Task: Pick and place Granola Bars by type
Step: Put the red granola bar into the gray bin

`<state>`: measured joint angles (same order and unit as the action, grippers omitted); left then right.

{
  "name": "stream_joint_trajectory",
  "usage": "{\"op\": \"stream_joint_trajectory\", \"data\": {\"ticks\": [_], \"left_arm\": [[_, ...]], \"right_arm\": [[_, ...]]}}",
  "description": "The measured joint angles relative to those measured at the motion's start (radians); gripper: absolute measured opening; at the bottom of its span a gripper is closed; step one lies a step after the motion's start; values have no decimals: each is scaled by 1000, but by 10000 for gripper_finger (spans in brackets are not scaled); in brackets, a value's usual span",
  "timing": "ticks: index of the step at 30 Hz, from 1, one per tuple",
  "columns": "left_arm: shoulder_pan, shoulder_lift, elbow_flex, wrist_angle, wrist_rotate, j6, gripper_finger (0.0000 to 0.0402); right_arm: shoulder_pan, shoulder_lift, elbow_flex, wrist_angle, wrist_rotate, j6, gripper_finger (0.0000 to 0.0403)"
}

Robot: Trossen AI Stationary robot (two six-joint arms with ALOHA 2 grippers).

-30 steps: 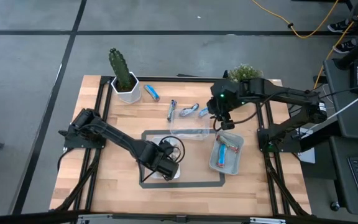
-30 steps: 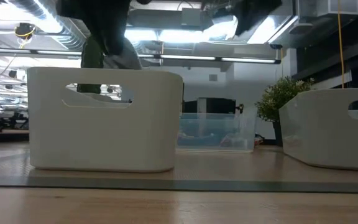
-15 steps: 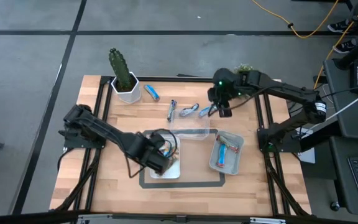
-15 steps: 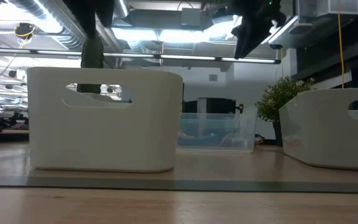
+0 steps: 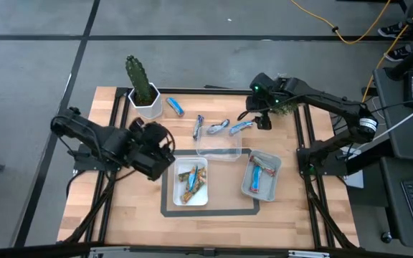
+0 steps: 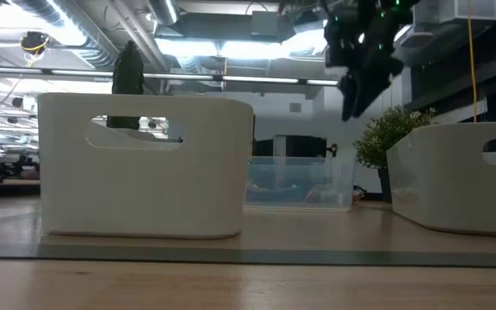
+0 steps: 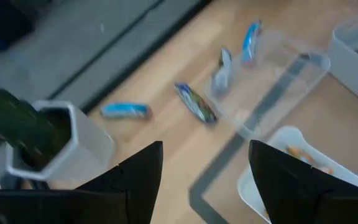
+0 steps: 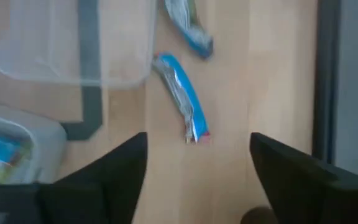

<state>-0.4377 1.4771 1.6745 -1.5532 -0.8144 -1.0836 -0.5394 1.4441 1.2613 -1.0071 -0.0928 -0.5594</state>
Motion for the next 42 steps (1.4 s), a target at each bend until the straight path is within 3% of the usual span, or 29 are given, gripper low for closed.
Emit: {"op": "stream_joint_trajectory", "data": {"ticks": [8,14,22,33,37,42], "left_arm": [[33,-56,0,-2,-129,70,229],[112,-59,0,-1,-137,48,229],[195,-59,0,35,-128,49,229],[204,-59,0,120,-104,48,229],[204,-59,0,137,-103,49,229],[204,-59,0,137,-90,50,229]], "right_arm": [[-49,0,-162,197,2,-74,314],[-86,1,-236,300,-22,-127,314],[-100,109,-228,324,-68,-185,314],[-100,283,-228,348,-66,-183,314],[-100,323,-228,404,-13,-148,313],[-100,351,-228,410,21,-115,267]]}}
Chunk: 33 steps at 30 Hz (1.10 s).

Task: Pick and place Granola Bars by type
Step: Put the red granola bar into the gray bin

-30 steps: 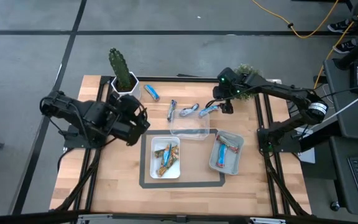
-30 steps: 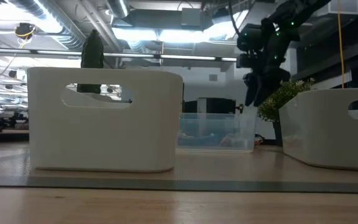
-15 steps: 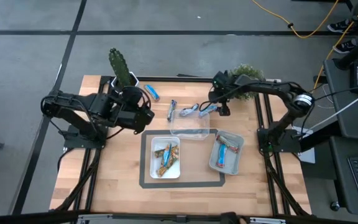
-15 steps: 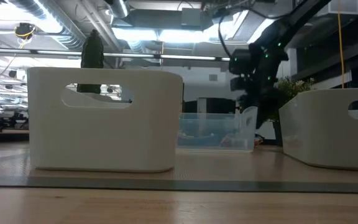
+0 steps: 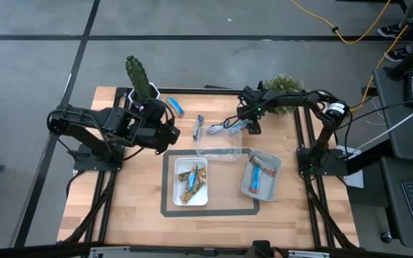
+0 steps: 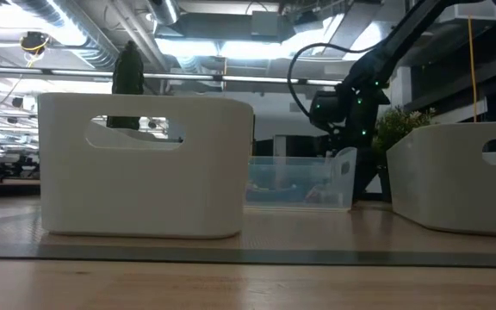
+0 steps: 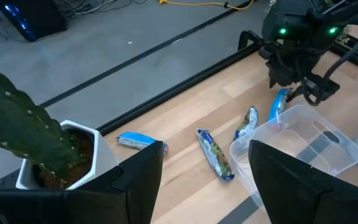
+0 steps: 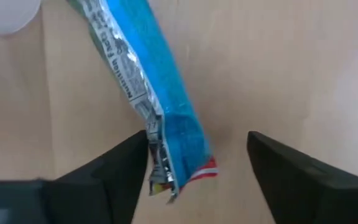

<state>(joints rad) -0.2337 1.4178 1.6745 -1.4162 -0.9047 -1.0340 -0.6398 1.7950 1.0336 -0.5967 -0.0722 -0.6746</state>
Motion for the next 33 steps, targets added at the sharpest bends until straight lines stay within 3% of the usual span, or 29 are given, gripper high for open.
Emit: {"op": "stream_joint_trajectory", "data": {"ticks": [12,22,33], "left_arm": [[0,0,0,-1,2,26,229],[0,0,0,-1,2,55,229],[0,0,0,-2,-1,111,229]], "right_arm": [[1,3,3,-35,-8,15,61],[0,-41,164,-263,106,102,54],[3,-332,590,-376,86,249,55]]}}
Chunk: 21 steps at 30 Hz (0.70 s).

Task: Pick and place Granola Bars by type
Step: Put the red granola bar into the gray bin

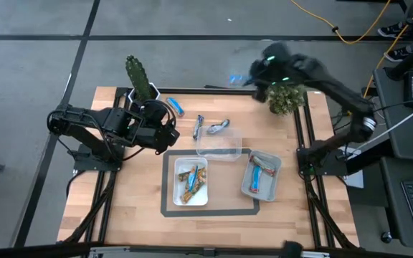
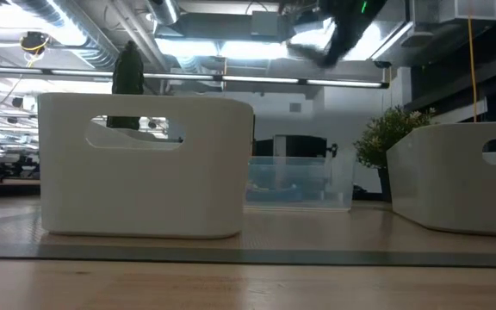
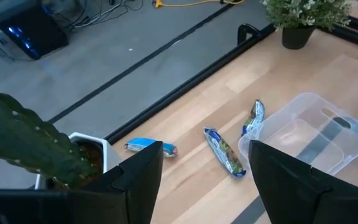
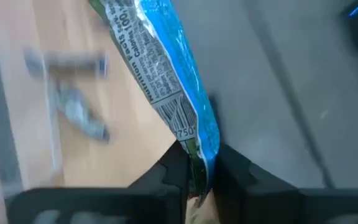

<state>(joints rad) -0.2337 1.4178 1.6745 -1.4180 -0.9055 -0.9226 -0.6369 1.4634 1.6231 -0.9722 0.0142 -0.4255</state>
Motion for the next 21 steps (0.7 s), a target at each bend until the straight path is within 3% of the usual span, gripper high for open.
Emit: {"op": "stream_joint_trajectory", "data": {"ticks": [7,13,17,21], "left_arm": [[0,0,0,0,0,42,229],[0,0,0,0,11,111,229],[0,0,0,0,29,144,229],[0,0,0,0,33,180,229]], "right_arm": [[1,-154,131,-5,-163,85,48],[32,-260,122,-113,-174,192,54],[145,-332,120,-323,-171,354,47],[337,-402,118,-409,-54,569,48]]}}
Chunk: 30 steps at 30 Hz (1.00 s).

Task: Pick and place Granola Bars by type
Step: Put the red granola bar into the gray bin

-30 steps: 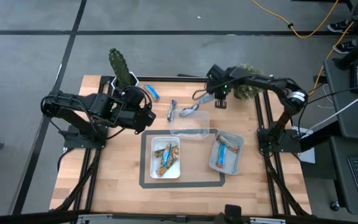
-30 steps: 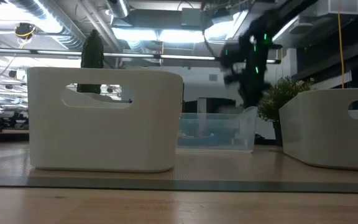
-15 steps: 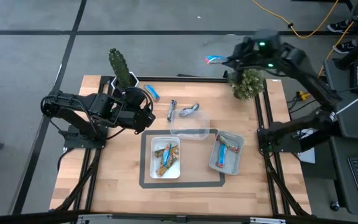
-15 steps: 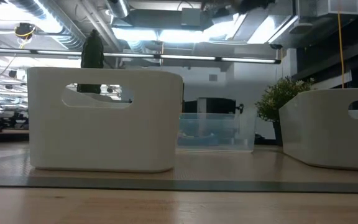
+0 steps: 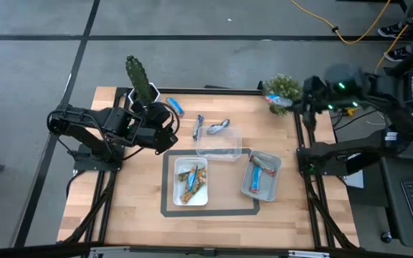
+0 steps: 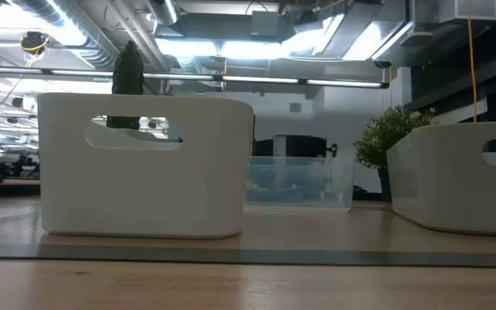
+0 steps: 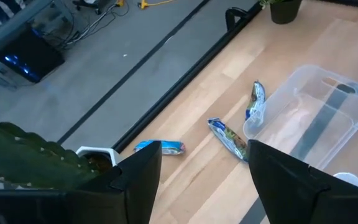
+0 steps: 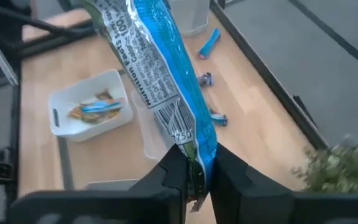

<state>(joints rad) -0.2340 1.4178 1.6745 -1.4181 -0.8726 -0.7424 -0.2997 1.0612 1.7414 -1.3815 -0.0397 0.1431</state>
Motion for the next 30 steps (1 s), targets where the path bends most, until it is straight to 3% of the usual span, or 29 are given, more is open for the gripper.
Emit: {"op": "stream_joint_trajectory", "data": {"ticks": [4,8,12,21,30], "left_arm": [[0,0,0,0,1,30,229],[-12,0,0,0,3,45,229],[-33,0,0,-5,4,50,229],[-55,0,0,-7,42,35,229],[-74,0,0,-8,55,24,229]], "right_arm": [[205,-72,-99,18,197,199,50],[342,-135,-323,101,309,347,49],[403,-150,-480,203,274,484,51],[505,-16,-501,174,80,939,49],[695,120,-631,158,181,1210,50]]}}
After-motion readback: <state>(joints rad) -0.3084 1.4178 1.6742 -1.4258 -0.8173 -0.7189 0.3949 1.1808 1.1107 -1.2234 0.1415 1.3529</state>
